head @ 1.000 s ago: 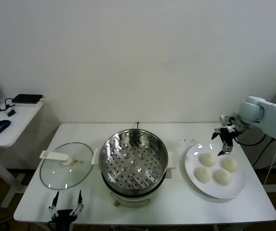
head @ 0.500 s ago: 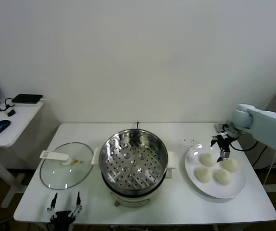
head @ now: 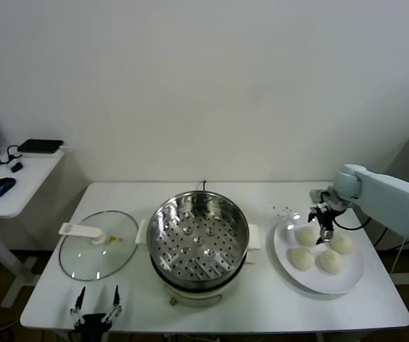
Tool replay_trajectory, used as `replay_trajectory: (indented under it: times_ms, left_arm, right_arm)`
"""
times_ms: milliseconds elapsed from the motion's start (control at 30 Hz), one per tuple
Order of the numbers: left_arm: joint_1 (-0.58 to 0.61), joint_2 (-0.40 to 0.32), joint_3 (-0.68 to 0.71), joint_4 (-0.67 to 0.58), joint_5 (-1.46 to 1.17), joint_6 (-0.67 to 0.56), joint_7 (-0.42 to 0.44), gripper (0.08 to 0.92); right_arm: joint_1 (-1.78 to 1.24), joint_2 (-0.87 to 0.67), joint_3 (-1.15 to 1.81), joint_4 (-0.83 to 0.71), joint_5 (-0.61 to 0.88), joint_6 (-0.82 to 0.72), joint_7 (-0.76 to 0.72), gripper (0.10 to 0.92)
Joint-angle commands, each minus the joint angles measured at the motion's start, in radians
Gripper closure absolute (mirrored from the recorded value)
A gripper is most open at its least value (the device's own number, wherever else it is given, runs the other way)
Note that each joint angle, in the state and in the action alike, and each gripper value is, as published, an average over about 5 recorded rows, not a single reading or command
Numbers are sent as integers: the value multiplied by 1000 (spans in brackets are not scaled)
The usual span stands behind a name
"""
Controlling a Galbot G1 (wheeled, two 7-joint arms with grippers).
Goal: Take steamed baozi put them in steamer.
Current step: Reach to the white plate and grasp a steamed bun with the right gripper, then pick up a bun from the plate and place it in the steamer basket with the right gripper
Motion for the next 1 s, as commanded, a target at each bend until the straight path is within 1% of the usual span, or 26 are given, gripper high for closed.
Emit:
replay_trajectory:
  times_ms: [33,167,400,500,633,767,833,1000]
  left_arm:
    - [-1,-28,-1,1,3,-1,-1,177]
    - [-2,-27,-2,1,3,-1,-2,177]
    - [-3,-27,-2,5,7,-6,-3,177]
    - [-2,-27,-3,3,7,-7,-3,177]
    - [0,-27,-6,0,8,-9,-3,177]
    - [2,-27,-10,-4,11,-12,-4,177]
    - [3,-28,-11,-8,12,-12,-4,177]
    - [9,-30,-9,-21,16,-8,-4,177]
  right_arm:
    - [-40,19,34,-43,-14,-5,8,203]
    - [-34,21,36,-52,-17,-4,11,230]
    - [-21,16,27,-44,-16,-3,13,370]
    - [-17,13,25,-36,-12,-4,13,403]
    - [31,-6,-6,-1,14,-1,11,421]
    - [159,-41,-99,87,75,10,1,423]
    - [244,-56,-156,145,117,14,-5,423]
    - [476,-64,-301,283,277,-17,-3,423]
